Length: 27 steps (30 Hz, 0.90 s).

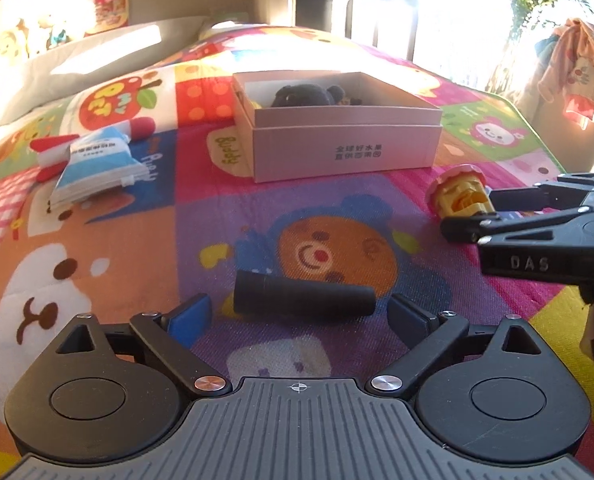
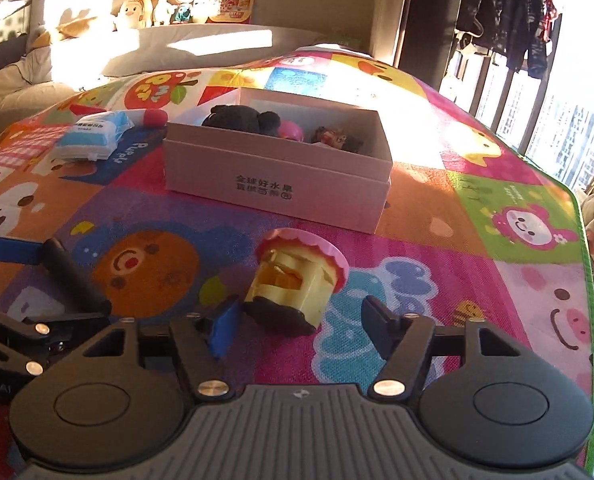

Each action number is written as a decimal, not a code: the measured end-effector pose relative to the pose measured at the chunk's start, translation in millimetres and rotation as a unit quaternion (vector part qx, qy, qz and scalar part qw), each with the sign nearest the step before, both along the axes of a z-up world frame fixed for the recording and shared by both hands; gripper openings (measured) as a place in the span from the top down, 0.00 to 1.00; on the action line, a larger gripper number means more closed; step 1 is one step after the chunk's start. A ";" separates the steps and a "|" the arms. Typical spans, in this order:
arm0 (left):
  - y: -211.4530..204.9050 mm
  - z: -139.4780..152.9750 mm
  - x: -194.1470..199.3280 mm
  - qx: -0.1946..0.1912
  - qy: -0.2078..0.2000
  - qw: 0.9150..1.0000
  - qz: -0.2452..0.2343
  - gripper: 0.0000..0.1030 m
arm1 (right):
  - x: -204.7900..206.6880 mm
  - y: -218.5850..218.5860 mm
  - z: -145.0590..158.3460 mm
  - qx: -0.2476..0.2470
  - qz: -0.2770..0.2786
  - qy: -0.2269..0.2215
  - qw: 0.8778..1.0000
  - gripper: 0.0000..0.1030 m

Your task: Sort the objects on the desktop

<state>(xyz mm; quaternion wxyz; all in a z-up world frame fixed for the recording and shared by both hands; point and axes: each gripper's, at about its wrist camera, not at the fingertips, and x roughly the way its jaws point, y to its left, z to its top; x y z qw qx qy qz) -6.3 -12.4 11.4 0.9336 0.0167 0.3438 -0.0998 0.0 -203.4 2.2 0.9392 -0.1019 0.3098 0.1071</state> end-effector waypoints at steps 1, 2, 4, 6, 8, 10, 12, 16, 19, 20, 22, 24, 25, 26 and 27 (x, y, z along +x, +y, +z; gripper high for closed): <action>1.0 -0.1 0.6 -0.003 0.002 1.000 0.001 0.03 | 0.4 0.3 3.0 0.000 0.004 -0.002 1.000 0.46; 1.8 -0.2 1.0 -0.006 0.002 1.000 0.002 0.03 | 0.6 0.9 5.8 -0.002 0.008 -0.002 1.000 0.52; 2.3 -0.3 0.8 -0.007 0.001 1.000 0.002 0.03 | 1.5 0.5 12.9 -0.001 0.014 0.007 1.000 0.62; 2.6 -0.3 1.0 -0.009 0.002 1.000 0.002 0.03 | 1.5 -3.2 22.8 0.016 0.018 0.019 1.000 0.66; 2.8 -0.3 1.1 -0.011 0.002 1.000 0.002 0.03 | 1.3 -7.3 33.0 0.035 0.019 0.024 0.999 0.66; 2.7 -0.3 1.1 -0.010 0.002 1.000 0.002 0.03 | 1.9 -10.5 40.8 0.052 0.017 0.028 0.998 0.66; 2.8 -0.3 1.0 -0.010 0.002 1.000 0.002 0.03 | 3.0 -11.7 45.3 0.060 0.013 0.024 0.998 0.66; 3.0 -0.3 1.7 -0.011 0.003 1.000 0.004 0.02 | 0.4 -10.4 41.7 0.043 0.013 0.012 0.999 0.34; 2.6 -0.6 1.9 -0.010 0.003 1.000 0.004 0.02 | -4.0 -9.4 28.1 0.034 0.008 0.004 0.999 0.17; 2.4 -0.7 2.0 -0.009 0.004 1.000 0.004 0.02 | -3.1 -8.0 23.1 0.025 0.007 0.005 1.000 0.17; 1.9 -1.0 1.8 -0.008 0.004 1.000 0.005 0.02 | 3.0 -6.9 12.4 0.013 -0.004 0.013 1.000 0.25; 1.4 -1.2 2.0 -0.007 0.004 1.000 0.006 0.02 | 11.2 -8.0 7.0 0.015 -0.003 0.042 0.999 0.50; 1.1 -1.3 1.8 -0.006 0.004 1.000 0.006 0.02 | 14.2 -9.4 6.4 0.022 -0.002 0.058 0.998 0.60; 0.8 -1.4 1.9 -0.005 0.005 1.000 0.006 0.01 | 15.0 -11.3 7.6 0.028 -0.003 0.064 0.998 0.60; 0.2 -1.5 2.0 -0.004 0.005 1.000 0.005 0.01 | 13.7 -12.7 10.0 0.032 -0.002 0.064 0.997 0.60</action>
